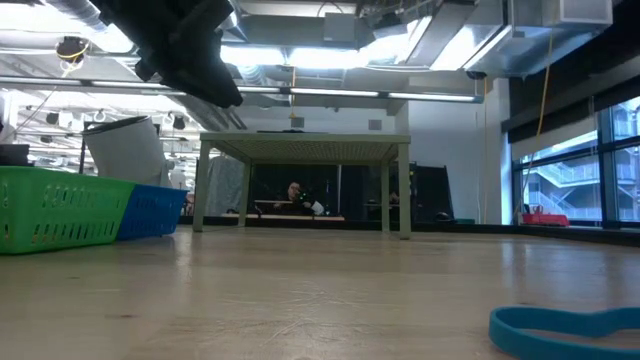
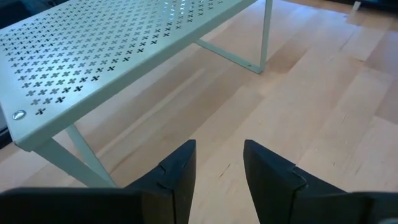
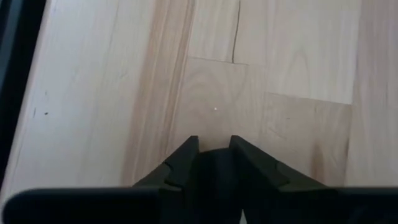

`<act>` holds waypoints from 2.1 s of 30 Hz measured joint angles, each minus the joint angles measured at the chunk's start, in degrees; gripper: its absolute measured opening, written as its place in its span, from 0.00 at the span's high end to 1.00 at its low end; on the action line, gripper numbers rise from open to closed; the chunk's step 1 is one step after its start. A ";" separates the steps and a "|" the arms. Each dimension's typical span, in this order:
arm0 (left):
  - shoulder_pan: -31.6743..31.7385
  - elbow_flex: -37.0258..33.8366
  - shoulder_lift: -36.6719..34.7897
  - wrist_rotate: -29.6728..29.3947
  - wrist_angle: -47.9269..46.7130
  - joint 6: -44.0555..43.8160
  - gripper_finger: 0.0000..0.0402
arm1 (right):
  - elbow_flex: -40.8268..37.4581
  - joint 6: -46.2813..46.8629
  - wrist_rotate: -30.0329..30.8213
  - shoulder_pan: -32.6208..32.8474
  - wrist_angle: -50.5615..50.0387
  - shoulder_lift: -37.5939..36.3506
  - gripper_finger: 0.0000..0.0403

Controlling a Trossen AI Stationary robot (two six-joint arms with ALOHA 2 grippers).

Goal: Pick & Place Office Desk Supplies
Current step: Put the black rubber band into the blue bin

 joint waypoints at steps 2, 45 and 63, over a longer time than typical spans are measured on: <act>0.00 0.00 0.00 0.02 0.00 0.00 0.68 | 0.02 -0.64 -0.65 -0.02 -0.37 -0.02 0.81; 3.19 0.00 23.45 29.82 85.68 45.17 0.48 | -0.28 -47.84 18.89 -26.56 51.59 -18.02 0.96; 2.84 0.02 23.87 35.66 88.19 42.51 0.49 | -0.20 -54.95 0.39 -34.35 68.82 -8.05 0.96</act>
